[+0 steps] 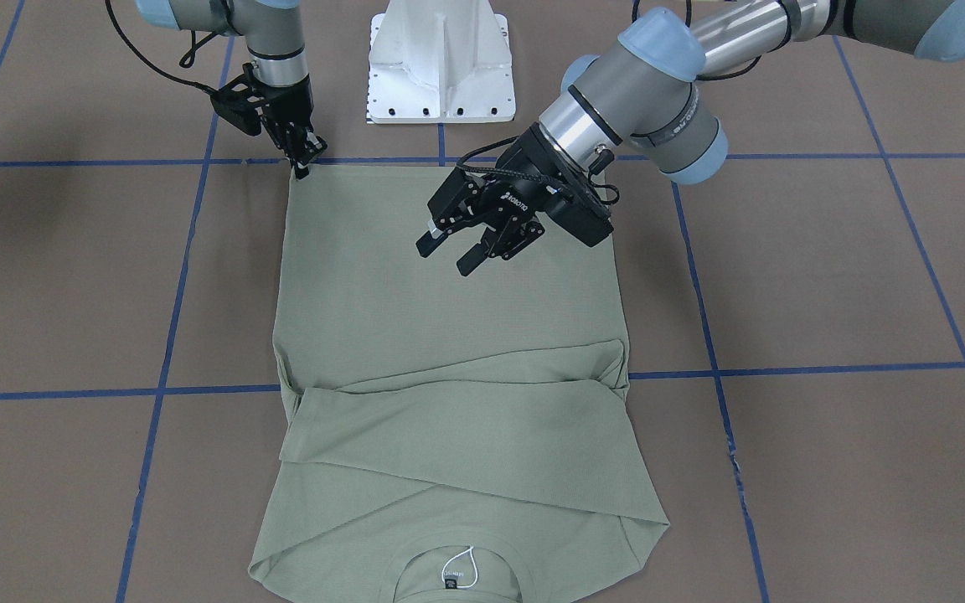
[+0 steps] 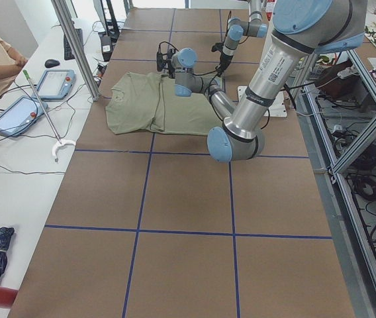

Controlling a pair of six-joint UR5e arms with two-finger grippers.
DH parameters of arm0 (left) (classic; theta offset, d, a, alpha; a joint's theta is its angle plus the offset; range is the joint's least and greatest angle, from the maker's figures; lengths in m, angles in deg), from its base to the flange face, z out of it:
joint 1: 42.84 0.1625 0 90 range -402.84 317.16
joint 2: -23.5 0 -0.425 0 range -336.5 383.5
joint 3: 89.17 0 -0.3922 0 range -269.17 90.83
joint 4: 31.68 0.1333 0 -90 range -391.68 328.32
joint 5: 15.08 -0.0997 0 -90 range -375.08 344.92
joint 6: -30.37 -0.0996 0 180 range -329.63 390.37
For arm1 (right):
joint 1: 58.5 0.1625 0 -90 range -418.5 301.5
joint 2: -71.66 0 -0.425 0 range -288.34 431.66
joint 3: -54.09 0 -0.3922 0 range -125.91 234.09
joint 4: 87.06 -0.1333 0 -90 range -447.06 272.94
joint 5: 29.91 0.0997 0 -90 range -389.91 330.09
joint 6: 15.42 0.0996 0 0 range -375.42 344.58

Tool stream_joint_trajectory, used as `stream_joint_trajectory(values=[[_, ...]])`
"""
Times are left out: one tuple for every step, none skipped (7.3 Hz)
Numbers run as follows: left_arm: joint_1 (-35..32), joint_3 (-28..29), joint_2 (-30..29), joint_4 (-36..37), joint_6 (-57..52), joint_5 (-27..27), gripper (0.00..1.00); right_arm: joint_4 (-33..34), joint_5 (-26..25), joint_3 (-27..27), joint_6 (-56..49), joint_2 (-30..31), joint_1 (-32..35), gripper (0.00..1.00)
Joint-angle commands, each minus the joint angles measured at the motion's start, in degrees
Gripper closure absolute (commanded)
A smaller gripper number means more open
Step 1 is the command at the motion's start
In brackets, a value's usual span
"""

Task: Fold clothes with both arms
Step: 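Move the left gripper down to the other hem corner nearest the robot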

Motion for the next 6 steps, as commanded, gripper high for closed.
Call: stream_joint_trajectory(values=[[-0.01,-0.74,1.02,0.00,0.09,0.00,0.28,-0.03,0.01,-1.76,0.06,0.24,-0.06,1.00],[0.34,-3.36,3.64,0.61,0.26,-0.17,0.28,-0.03,0.10,-2.56,0.06,0.33,-0.06,1.00],[1.74,-6.17,9.24,0.96,0.53,-1.83,0.28,0.06,0.45,-4.31,-0.03,0.76,0.02,1.00],[5.84,-11.24,12.08,8.62,1.14,-8.02,0.28,-0.03,2.54,-6.33,-0.03,1.90,0.11,1.00],[10.23,-19.47,12.98,25.58,1.23,-13.48,0.28,-0.11,2.82,-6.78,-0.03,2.17,0.20,1.00],[12.02,-25.99,16.38,34.45,1.23,-13.80,0.28,-0.11,2.82,-6.79,-0.03,2.26,0.37,1.00]])
